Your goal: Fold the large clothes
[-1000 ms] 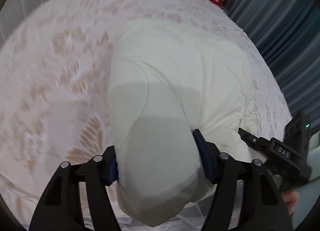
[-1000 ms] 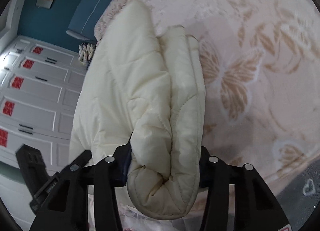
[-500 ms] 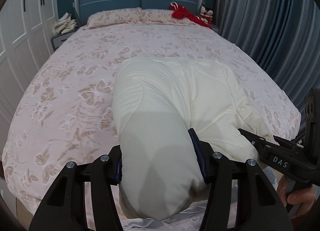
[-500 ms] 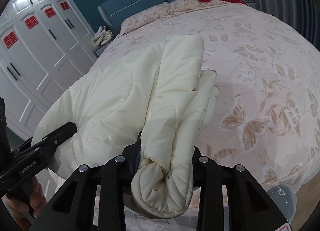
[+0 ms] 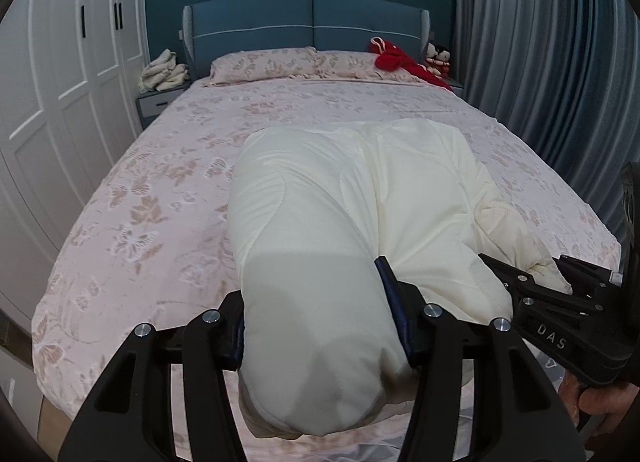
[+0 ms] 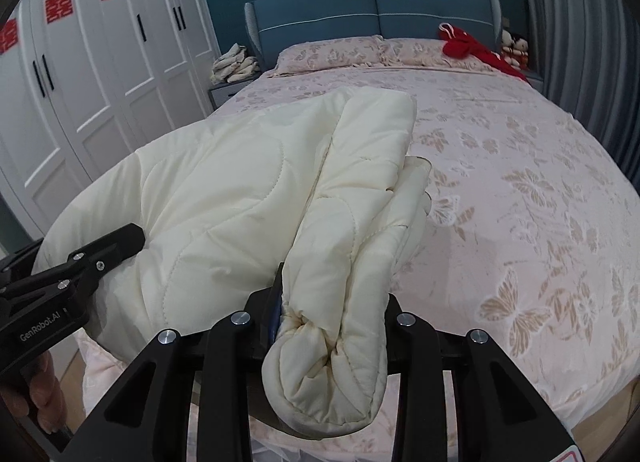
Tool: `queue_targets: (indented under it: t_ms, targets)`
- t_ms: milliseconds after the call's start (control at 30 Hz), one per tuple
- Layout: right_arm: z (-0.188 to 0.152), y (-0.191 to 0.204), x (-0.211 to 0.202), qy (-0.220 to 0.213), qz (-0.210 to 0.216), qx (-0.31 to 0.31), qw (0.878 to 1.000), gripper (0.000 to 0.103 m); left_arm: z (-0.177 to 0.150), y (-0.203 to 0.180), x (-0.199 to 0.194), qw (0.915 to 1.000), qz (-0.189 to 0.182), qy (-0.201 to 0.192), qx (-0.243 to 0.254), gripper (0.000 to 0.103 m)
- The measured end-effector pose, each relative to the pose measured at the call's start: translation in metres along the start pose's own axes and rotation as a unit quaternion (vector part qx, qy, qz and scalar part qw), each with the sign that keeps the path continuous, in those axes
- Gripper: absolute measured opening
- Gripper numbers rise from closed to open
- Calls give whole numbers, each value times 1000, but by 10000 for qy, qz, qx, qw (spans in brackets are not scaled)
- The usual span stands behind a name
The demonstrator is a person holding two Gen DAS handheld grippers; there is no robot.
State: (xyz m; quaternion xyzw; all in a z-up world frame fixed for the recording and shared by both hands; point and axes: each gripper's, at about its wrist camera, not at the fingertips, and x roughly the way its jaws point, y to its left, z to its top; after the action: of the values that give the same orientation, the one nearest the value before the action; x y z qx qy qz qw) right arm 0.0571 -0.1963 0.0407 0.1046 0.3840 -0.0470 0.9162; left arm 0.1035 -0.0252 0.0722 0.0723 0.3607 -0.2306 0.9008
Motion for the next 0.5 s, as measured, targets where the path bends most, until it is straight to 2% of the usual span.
queue_targets:
  t_ms: [500]
  targets:
    - [30, 73, 34, -95, -383, -750, 9964, 31, 12, 58, 13, 9994, 164, -282, -109, 51]
